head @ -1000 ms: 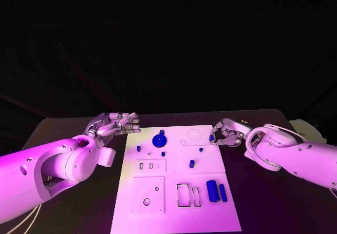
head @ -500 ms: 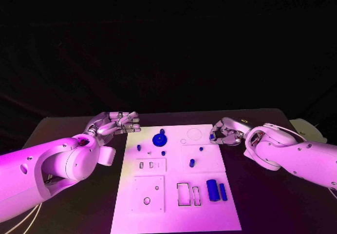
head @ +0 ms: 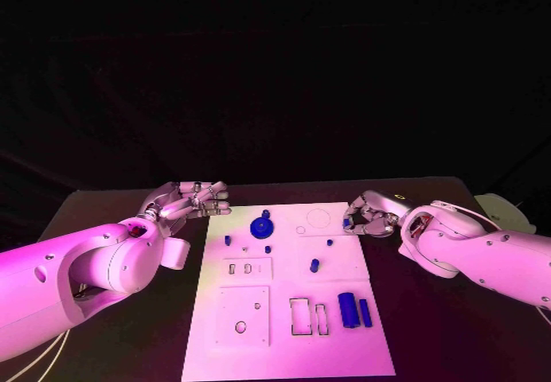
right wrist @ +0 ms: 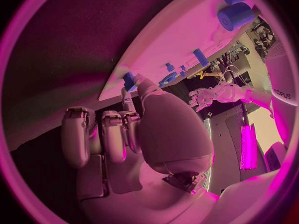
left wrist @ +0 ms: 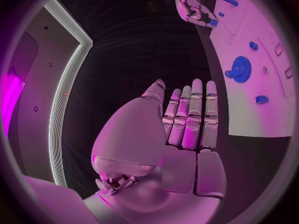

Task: Assemble the parts on the task board

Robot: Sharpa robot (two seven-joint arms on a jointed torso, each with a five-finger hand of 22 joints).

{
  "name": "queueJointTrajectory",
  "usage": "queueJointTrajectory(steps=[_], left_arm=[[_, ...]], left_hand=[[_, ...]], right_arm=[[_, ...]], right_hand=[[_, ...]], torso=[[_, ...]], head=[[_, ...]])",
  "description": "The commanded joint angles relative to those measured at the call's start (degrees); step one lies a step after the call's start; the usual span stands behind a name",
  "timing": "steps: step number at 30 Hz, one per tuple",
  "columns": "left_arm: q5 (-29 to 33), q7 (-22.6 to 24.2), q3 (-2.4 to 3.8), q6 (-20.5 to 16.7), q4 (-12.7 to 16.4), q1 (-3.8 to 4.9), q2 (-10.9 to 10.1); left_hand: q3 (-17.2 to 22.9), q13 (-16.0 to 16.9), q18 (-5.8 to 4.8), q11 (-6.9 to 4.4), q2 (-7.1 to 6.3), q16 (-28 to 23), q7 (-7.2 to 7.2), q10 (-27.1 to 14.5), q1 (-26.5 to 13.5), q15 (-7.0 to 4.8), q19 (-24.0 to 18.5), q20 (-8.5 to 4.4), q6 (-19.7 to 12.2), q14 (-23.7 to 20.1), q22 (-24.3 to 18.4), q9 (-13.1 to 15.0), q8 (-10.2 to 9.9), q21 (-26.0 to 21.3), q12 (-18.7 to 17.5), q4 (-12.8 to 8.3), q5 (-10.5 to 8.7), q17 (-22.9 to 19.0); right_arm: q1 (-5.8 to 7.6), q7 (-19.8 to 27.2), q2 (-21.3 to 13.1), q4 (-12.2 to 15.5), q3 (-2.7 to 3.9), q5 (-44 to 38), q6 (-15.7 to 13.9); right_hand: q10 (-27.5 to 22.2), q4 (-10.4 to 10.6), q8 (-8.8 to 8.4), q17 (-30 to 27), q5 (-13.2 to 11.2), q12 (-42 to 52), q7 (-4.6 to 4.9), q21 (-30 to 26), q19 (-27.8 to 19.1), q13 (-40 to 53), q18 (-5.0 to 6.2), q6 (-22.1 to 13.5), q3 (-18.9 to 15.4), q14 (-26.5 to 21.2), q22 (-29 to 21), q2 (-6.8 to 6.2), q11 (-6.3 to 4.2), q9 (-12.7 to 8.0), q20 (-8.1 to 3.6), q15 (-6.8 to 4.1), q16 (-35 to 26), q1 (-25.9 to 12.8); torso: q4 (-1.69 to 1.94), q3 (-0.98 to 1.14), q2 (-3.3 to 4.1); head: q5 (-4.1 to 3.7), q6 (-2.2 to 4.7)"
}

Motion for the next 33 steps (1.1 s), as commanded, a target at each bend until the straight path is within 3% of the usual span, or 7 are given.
queueJointTrajectory(steps=[1,9,14,18,21,28,33], left_arm=[[0.10,0.18,0.04,0.97,0.08,0.07,0.02],[0.10,0.17,0.04,0.95,-0.03,0.07,-0.04],[0.10,0.18,0.04,0.94,-0.10,0.07,-0.04],[0.10,0.20,0.04,0.97,-0.17,0.07,0.00],[0.10,0.21,0.04,1.00,-0.26,0.06,0.04],[0.10,0.22,0.04,0.99,-0.64,0.06,0.25],[0.12,0.19,0.03,1.04,-1.01,0.06,0.71]], left_hand=[[0.34,0.08,0.31,0.19,0.04,-0.28,0.32,0.01,0.65,0.26,0.33,0.05,0.16,0.29,-0.06,0.00,-0.34,-0.17,-0.39,-0.11,0.23,0.10],[0.34,0.08,0.31,0.19,0.04,-0.28,0.32,0.01,0.65,0.26,0.33,0.05,0.16,0.29,-0.06,0.00,-0.34,-0.17,-0.39,-0.11,0.23,0.10],[0.34,0.08,0.31,0.19,0.04,-0.28,0.32,0.01,0.65,0.26,0.33,0.05,0.16,0.29,-0.06,0.00,-0.34,-0.17,-0.39,-0.11,0.23,0.10],[0.34,0.08,0.31,0.19,0.04,-0.28,0.32,0.01,0.65,0.26,0.33,0.05,0.16,0.29,-0.06,0.00,-0.34,-0.17,-0.39,-0.11,0.23,0.10],[0.34,0.08,0.31,0.19,0.04,-0.28,0.32,0.01,0.65,0.26,0.33,0.05,0.16,0.29,-0.06,0.00,-0.34,-0.17,-0.39,-0.11,0.23,0.10],[0.37,0.08,0.31,0.21,0.05,-0.34,0.35,0.02,0.66,0.27,0.35,0.06,0.15,0.30,-0.09,-0.01,-0.41,-0.19,-0.47,-0.11,0.22,0.12],[0.37,0.08,0.31,0.21,0.05,-0.34,0.35,0.02,0.66,0.27,0.35,0.06,0.15,0.30,-0.09,-0.01,-0.41,-0.19,-0.48,-0.11,0.22,0.12]], right_arm=[[-0.05,-0.43,0.06,-0.10,-0.01,-0.58,0.41],[-0.05,-0.35,0.22,-0.06,-0.01,-0.80,-0.30],[-0.05,-0.53,0.22,0.39,-0.01,-1.25,-2.99],[-0.06,-0.73,-0.04,1.40,0.01,-1.46,-4.91],[-0.01,-1.23,-0.53,3.21,0.04,-1.54,-6.12],[0.65,-3.79,-1.02,8.76,0.14,-2.63,-7.50],[1.11,-6.59,0.46,13.02,0.16,-3.98,-7.28]], right_hand=[[4.59,-0.35,0.52,15.10,-0.43,0.28,-0.44,0.42,0.85,13.49,-0.32,1.04,0.92,5.87,6.84,0.95,-0.56,0.35,-0.54,-0.61,0.34,0.42],[4.90,-0.83,0.96,15.10,-0.54,0.58,-0.94,0.75,1.09,13.83,-0.42,2.06,1.80,5.87,7.25,1.37,-1.01,0.60,-0.90,-0.98,0.34,0.44],[5.14,-0.72,1.22,15.10,-0.26,0.80,-1.27,1.19,1.40,14.09,-0.55,2.65,2.14,5.87,7.76,1.53,-1.33,0.79,-1.17,-1.24,0.34,-0.40],[5.18,-0.69,1.31,15.10,1.64,0.83,-1.55,1.48,1.61,14.13,-0.64,2.85,2.56,5.87,8.12,1.40,-1.60,0.96,-1.43,-1.49,0.34,-1.17],[5.07,-0.91,1.37,15.10,4.09,0.71,-1.65,1.66,1.75,13.99,-0.70,2.96,3.09,5.87,8.37,1.22,-1.72,1.11,-1.59,-1.61,0.34,-1.42],[5.14,-0.76,1.50,15.10,5.05,0.77,-1.74,1.80,1.85,14.07,-0.75,3.15,3.37,5.87,8.55,1.24,-1.80,1.27,-1.66,-1.68,0.34,-2.00],[5.18,-0.58,1.53,15.10,5.22,0.81,-1.78,2.01,1.99,14.11,-0.81,3.19,3.48,5.87,8.79,1.35,-1.82,1.33,-1.68,-1.70,0.34,-2.35]], torso=[[0.02,0.02,0.01],[-0.01,0.03,-0.01],[0.03,0.04,-0.02],[0.01,0.01,-0.08],[0.00,-0.03,-0.12],[-0.05,-0.05,-0.20],[0.07,-0.18,-0.50]], head=[[-0.07,-0.10],[-0.10,-0.19],[-0.11,-0.22],[-0.08,-0.35],[-0.05,-0.29],[0.34,-0.48],[1.05,-1.10]])
